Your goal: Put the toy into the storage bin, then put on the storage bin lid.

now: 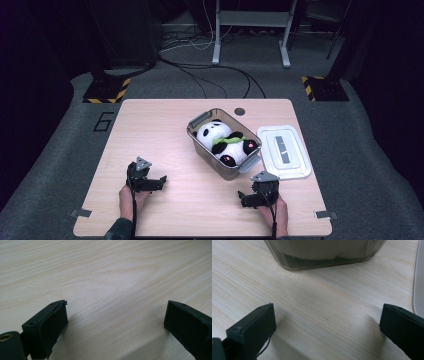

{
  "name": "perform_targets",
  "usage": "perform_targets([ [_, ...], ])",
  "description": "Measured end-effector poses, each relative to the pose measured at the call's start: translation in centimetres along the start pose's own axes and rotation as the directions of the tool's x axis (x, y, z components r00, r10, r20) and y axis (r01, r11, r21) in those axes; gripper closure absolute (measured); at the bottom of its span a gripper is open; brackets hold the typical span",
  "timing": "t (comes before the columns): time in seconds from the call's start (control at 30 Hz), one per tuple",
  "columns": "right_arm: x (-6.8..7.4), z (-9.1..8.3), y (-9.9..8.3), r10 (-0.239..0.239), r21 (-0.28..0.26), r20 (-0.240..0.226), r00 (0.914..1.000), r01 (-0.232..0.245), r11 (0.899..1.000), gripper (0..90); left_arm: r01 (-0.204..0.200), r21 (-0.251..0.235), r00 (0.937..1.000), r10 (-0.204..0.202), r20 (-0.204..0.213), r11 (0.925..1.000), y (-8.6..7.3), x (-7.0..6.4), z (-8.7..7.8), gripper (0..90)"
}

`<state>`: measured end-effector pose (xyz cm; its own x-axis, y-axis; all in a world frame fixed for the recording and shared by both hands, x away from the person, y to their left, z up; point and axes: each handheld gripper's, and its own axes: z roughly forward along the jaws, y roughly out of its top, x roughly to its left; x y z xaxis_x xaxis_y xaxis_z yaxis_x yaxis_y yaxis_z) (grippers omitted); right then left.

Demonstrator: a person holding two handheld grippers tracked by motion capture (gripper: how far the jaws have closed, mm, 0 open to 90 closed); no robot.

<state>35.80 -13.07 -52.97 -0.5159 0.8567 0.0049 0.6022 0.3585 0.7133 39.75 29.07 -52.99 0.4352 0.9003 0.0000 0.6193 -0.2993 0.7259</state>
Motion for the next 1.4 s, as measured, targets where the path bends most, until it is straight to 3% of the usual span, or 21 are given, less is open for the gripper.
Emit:
perform_targets([
  [0.63,-0.1,-0.1,-0.1,-0.011,-0.001,0.007,0.9999,0.011,1.0,0.0,-0.003,0.003,1.0,0.003,-0.008,1.0,0.1,0.0,0.1,4.3],
  [0.7,0.0,-0.1,-0.1,0.006,-0.002,0.02,0.9998,-0.006,1.0,0.0,-0.003,0.003,1.0,0.003,-0.008,1.0,0.2,0.0,0.1,4.3],
  [0.77,-0.1,-0.2,-0.2,0.002,0.002,0.018,0.9998,-0.002,1.0,0.0,0.003,-0.001,0.9999,-0.003,-0.01,1.0,0.2,0.1,0.2,4.2],
  [0.97,-0.2,-0.3,-0.2,0.005,0.003,0.024,0.9997,-0.005,1.0,0.0,0.073,-0.006,0.9942,-0.074,-0.079,0.9973,0.3,0.0,0.3,4.2],
  [1.13,-0.1,-0.5,-0.2,-0.013,0.004,0.054,0.9984,0.013,1.0,0.0,0.054,-0.005,0.9968,-0.054,-0.058,0.9985,0.5,0.1,0.6,4.2],
  [1.37,-1.3,-1.5,-0.3,0.016,0.002,0.023,0.9996,-0.016,1.0,0.0,0.022,-0.005,0.9995,-0.022,-0.021,0.9997,0.8,0.4,0.9,4.0],
  [1.4,-2.0,-2.0,-0.2,0.033,-0.005,0.019,0.9993,-0.033,0.999,0.0,0.012,-0.01,0.9998,-0.012,-0.013,0.9999,0.9,0.5,1.0,4.0],
])
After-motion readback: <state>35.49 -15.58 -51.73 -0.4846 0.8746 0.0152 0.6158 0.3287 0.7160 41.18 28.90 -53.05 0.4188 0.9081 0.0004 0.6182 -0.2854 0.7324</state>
